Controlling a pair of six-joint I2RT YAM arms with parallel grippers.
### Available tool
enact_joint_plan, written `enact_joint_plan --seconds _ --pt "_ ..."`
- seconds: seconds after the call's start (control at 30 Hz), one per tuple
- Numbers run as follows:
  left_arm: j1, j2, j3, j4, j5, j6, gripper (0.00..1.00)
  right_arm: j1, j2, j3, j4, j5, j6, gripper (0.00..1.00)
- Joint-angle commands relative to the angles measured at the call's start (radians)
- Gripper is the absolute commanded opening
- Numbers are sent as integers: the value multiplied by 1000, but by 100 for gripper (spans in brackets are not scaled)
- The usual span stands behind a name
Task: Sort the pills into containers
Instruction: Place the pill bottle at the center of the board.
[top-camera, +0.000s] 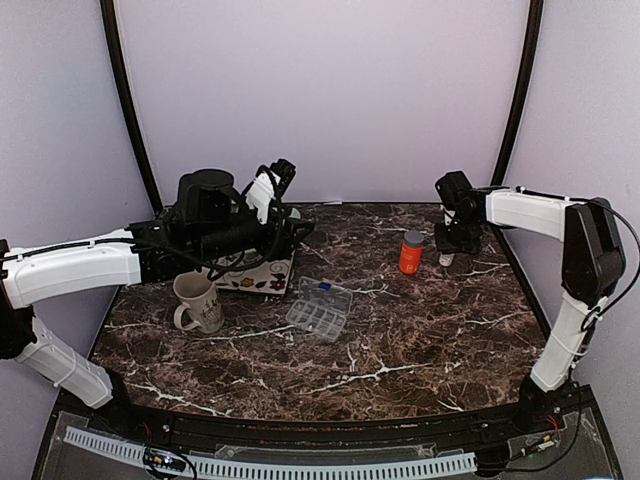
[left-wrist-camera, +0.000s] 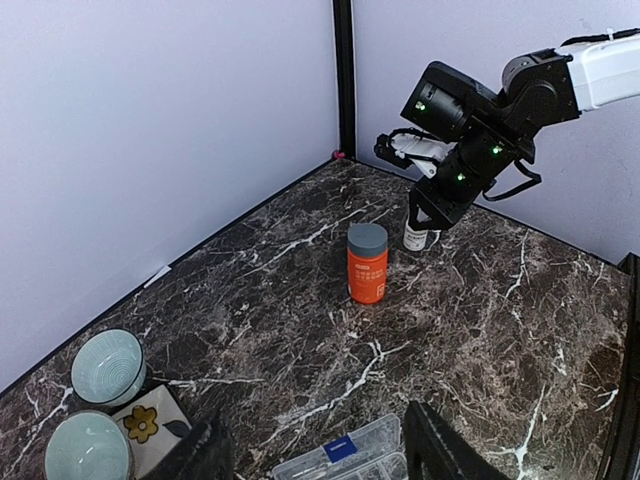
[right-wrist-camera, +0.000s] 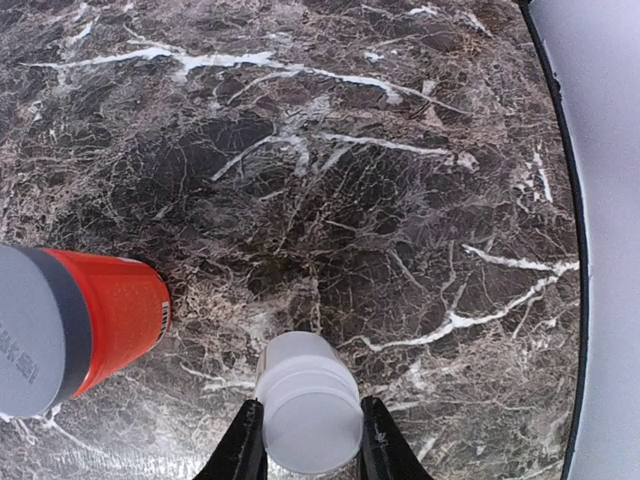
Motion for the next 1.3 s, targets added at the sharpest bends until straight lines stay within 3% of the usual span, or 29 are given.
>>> enact_joint_plan --seconds 0.0,0.6,0.83,1.27 --pt "7 -3 7 -14 19 -15 61 -15 56 38 71 -4 -12 0" --pt "12 5 14 -25 27 -17 61 -44 163 81 109 -42 -18 0" --pt "13 9 15 -22 33 -15 61 -47 166 76 111 -44 -15 12" --pt "15 1 5 -14 40 -18 61 -48 173 68 110 -55 -12 21"
